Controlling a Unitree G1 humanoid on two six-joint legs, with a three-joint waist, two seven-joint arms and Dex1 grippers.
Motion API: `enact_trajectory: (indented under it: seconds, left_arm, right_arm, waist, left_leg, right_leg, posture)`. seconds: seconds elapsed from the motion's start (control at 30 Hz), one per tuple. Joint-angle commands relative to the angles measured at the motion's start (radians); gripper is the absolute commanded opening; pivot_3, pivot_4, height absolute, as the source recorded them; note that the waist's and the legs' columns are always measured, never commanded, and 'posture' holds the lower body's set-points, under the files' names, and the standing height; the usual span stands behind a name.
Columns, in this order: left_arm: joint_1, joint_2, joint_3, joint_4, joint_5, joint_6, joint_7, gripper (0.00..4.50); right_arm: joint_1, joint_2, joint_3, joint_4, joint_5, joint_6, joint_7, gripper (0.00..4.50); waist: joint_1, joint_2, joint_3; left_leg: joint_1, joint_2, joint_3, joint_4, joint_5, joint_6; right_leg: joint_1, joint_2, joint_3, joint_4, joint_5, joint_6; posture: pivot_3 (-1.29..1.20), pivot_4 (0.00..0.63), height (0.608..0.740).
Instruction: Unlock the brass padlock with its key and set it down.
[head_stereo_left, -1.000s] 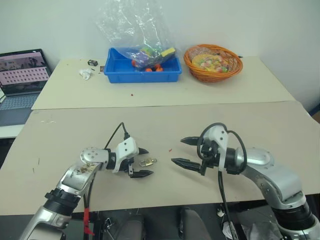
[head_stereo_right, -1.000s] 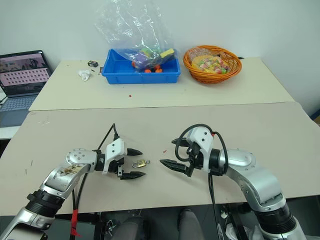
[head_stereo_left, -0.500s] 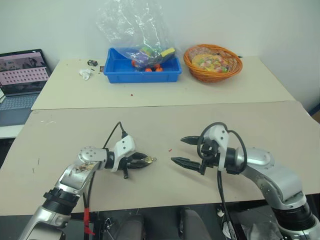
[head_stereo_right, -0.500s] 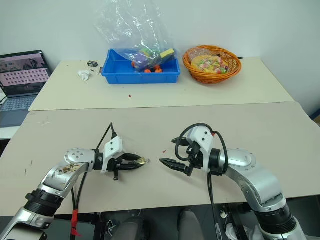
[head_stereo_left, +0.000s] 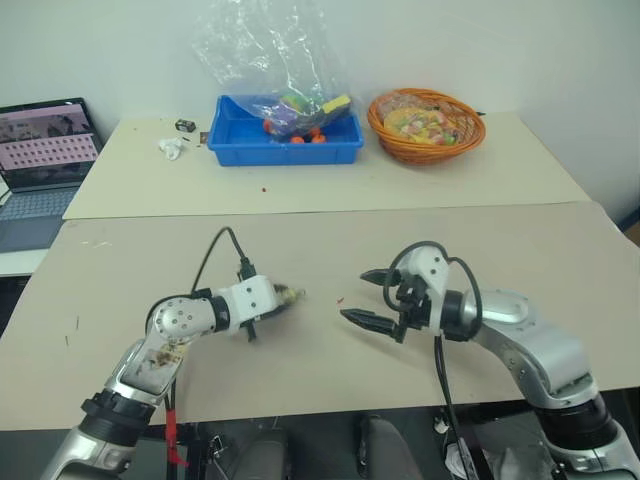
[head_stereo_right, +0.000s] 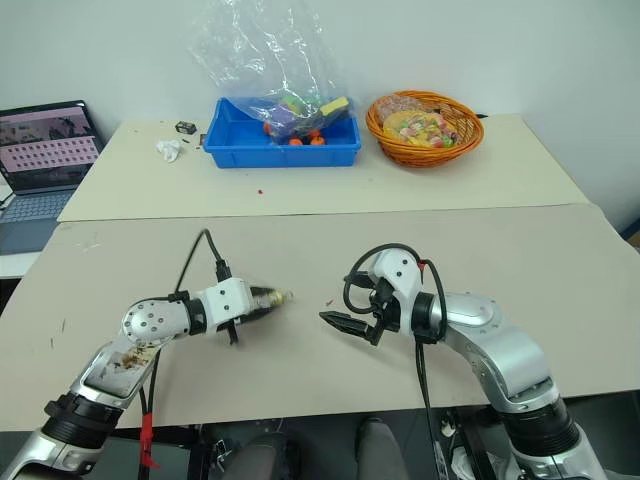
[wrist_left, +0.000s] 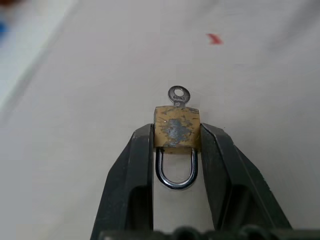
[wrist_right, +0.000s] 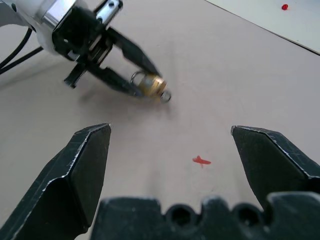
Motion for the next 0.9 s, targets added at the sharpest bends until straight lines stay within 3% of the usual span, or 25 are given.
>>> enact_trajectory:
  seconds: [0.03,0.17,0.43,0.53,0.9]
  left_arm:
    - [0.015,0.012,0.061,-0.043,0.194,-0.200,0.232,0.83]
    - [0.070,0.004,0.072,-0.069,0.245,-0.345,0.321,0.83]
    - [0.073,-0.020,0.069,-0.056,0.233,-0.390,0.312,0.83]
    - [0.059,-0.024,0.068,-0.053,0.235,-0.393,0.309,0.83]
    - [0.054,-0.033,0.059,-0.058,0.244,-0.407,0.302,0.83]
  right_arm:
    - [-0.065,0.087,-0.027,0.092,-0.018,0.007,-0.091,4.50]
    - [-0.108,0.175,-0.074,0.164,0.048,0.098,-0.141,4.50]
    - [-0.223,0.189,-0.125,0.201,0.199,0.214,-0.047,4.50]
    - [-0.244,0.155,-0.079,0.192,0.193,0.206,0.020,4.50]
    - [-0.304,0.189,-0.042,0.286,0.145,0.186,0.018,4.50]
  waist:
    - [0.000,0.000,0.000]
    - [0.001,0.000,0.000]
    - [0.003,0.001,0.000]
    - [0.001,0.001,0.000]
    - [-0.003,0.001,0.000]
  left_leg:
    - [0.000,0.000,0.000,0.000,0.000,0.000]
    - [0.000,0.000,0.000,-0.002,0.000,0.000]
    - [-0.003,-0.001,-0.001,-0.002,0.000,0.000]
    - [-0.003,0.000,-0.001,-0.002,0.000,0.000]
    - [-0.003,0.000,-0.001,-0.002,0.000,0.000]
  right_leg:
    - [0.000,-0.001,0.000,0.000,0.000,0.000]
    - [-0.001,-0.002,0.000,0.000,0.000,0.000]
    - [-0.003,-0.002,-0.002,0.002,0.000,0.000]
    - [-0.003,-0.002,-0.002,0.003,0.000,0.000]
    - [-0.003,-0.002,-0.003,0.003,0.000,0.000]
  posture:
    - [0.00,0.150,0.728]
    - [0.00,0.150,0.728]
    - [0.00,0.150,0.728]
    - [0.00,0.150,0.728]
    - [0.00,0.150,0.728]
